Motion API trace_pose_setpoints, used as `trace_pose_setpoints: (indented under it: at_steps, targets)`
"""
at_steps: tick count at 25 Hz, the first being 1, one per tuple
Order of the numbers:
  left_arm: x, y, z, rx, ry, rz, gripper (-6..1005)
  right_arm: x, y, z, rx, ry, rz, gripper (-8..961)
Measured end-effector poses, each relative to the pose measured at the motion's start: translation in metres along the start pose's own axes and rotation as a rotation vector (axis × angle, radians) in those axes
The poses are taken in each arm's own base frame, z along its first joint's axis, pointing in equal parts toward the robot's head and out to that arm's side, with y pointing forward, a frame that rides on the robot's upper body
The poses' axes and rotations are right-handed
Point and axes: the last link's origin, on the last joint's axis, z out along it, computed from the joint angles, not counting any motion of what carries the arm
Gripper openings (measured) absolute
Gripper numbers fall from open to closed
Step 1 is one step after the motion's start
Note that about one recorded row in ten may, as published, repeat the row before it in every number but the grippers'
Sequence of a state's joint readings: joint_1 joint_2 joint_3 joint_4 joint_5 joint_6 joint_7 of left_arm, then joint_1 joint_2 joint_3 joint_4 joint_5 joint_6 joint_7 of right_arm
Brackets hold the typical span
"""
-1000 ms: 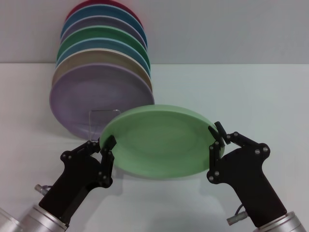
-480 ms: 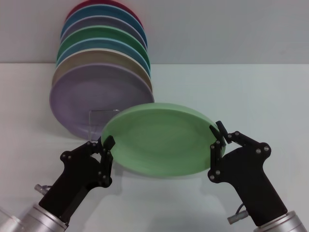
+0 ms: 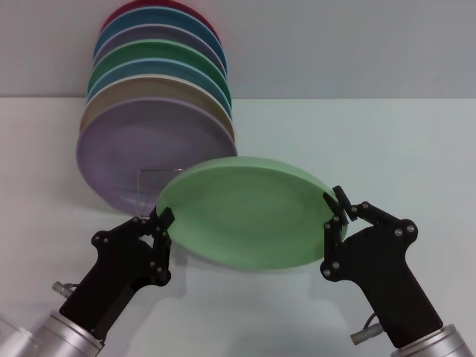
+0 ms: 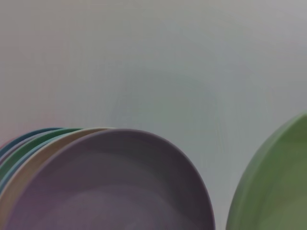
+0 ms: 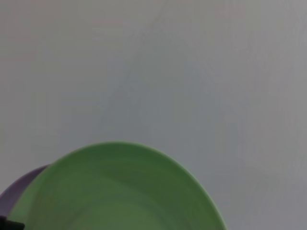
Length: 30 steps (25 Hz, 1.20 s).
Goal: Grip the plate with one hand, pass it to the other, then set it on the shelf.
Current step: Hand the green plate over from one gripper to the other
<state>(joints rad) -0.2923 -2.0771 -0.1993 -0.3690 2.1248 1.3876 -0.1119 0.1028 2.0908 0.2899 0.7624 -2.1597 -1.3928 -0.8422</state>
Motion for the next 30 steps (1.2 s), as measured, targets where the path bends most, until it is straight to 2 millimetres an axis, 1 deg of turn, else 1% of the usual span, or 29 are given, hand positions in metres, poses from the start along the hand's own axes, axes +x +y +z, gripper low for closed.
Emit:
trace_pose_setpoints:
  at_steps: [15,19,22,24,25,27,28,30]
  targets:
    - [0.0,0.001,0.001,0.005,0.003,0.029,24,0.002,0.0,0.001,-0.021,-0.001,-0.008,140]
    - [0.001,0.001,0.001,0.008,0.006,0.026,32,0.003,0.001,0.001,-0.028,0.0,-0.009,142]
    - [0.002,-0.003,0.0,0.035,0.012,0.025,38,0.003,0.0,-0.001,-0.025,0.003,-0.011,144]
    - [0.002,-0.006,-0.002,0.057,0.015,0.024,42,0.003,0.0,-0.001,-0.023,0.003,-0.011,198]
    - [0.003,-0.011,-0.005,0.089,0.022,0.023,44,0.002,-0.001,-0.003,-0.017,0.001,-0.011,225]
    - [0.004,-0.013,-0.006,0.1,0.028,0.024,49,0.001,-0.001,-0.006,-0.01,-0.007,-0.006,279]
    - [0.005,-0.015,-0.009,0.117,0.038,0.024,51,0.001,-0.001,-0.006,-0.01,-0.007,-0.006,306]
    - [0.01,-0.024,-0.016,0.166,0.071,0.03,55,-0.004,-0.002,-0.012,0.002,-0.029,0.001,360]
